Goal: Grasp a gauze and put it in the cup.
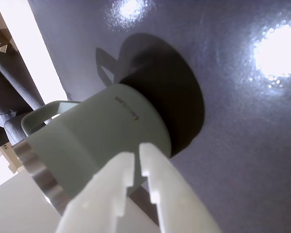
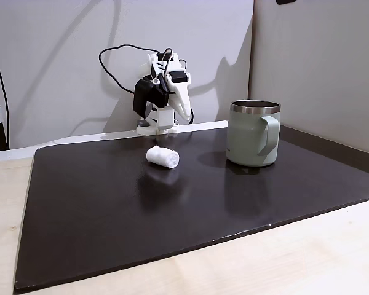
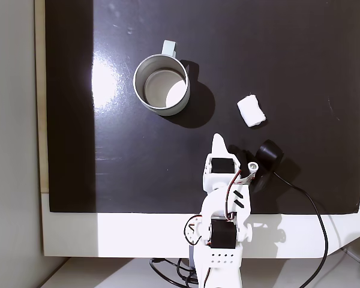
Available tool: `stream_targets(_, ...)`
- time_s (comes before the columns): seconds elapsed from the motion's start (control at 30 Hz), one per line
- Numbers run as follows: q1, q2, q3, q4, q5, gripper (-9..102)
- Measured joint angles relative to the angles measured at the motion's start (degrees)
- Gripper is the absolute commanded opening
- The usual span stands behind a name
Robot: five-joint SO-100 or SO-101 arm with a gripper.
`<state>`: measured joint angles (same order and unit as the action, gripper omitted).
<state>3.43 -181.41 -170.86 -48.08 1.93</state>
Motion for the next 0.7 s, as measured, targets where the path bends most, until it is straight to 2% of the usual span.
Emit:
stream_targets(0.5, -1.67, 0.00, 0.26, -0.18, -0.53, 0)
stream_targets(0.7, -2.55, 0.53, 6.42, -3.87, -0.53, 0)
